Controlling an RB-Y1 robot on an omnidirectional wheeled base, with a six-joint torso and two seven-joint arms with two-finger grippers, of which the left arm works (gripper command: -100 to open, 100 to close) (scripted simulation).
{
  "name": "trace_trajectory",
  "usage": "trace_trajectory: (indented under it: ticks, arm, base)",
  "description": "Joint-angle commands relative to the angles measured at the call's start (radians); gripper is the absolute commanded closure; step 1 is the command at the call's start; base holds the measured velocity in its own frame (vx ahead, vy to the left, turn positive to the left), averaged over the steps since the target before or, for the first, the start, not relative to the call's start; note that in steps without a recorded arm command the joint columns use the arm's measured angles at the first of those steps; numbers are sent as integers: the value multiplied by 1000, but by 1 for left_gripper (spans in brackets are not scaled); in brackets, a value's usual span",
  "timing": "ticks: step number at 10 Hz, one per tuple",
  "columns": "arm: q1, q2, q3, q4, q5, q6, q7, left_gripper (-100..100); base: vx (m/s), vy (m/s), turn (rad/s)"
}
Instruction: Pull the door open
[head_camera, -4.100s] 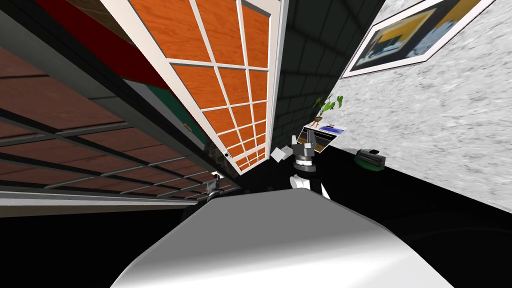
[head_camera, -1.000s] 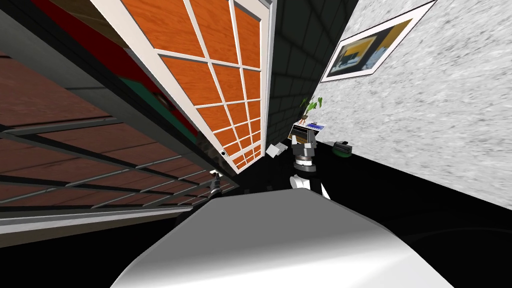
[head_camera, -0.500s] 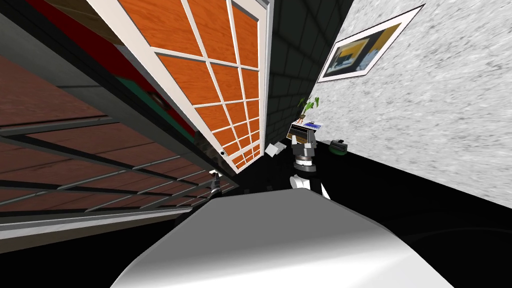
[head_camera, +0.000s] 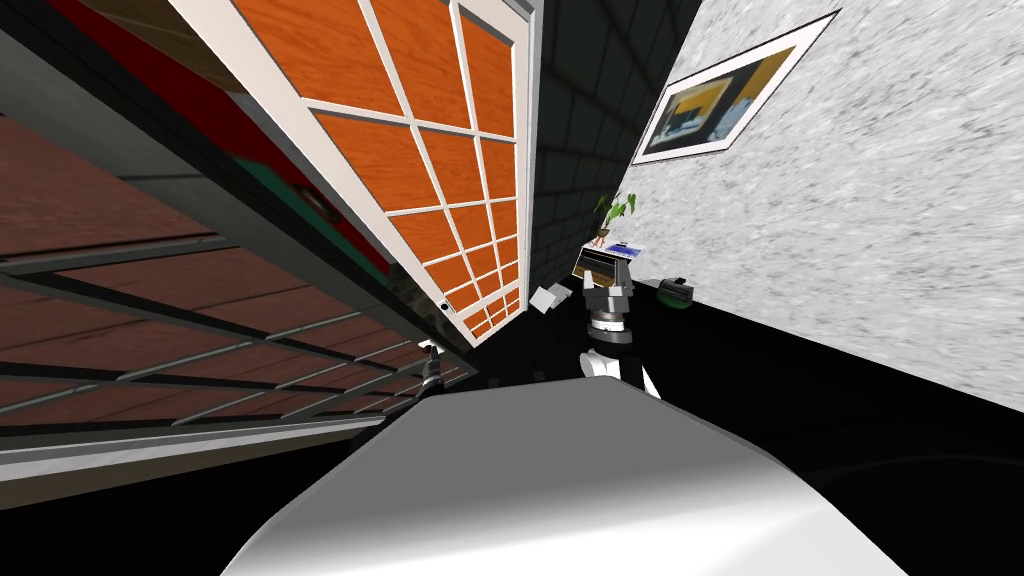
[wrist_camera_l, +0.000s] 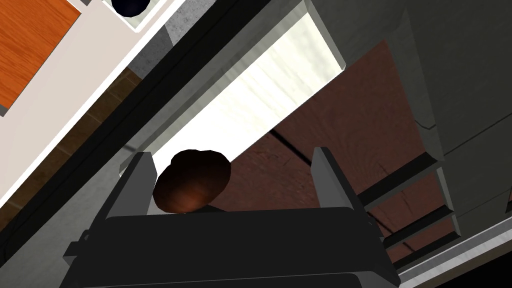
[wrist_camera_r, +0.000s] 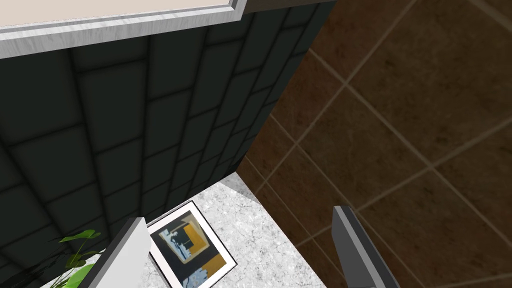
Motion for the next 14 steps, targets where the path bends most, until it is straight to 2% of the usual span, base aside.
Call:
trace_trajectory:
  ticks: [1, 6, 7, 10, 11, 14]
  arm:
    - [22, 16, 20, -43, 11, 19, 31, 100]
    - [22, 16, 20, -43, 11, 19, 31, 100]
    - [19, 19, 20, -39, 14, 19, 72, 100]
    - [19, 19, 20, -39, 14, 19, 72, 100]
    - [16, 22, 20, -36, 17, 18, 112, 100]
    - [16, 22, 20, -36, 17, 18, 112, 100]
  base:
    - [-26, 28, -33]
    - [-1, -5, -3]
    - [-21, 8, -78]
    - [-15, 8, -8]
    - [-31, 8, -84]
    - [-18, 10, -20]
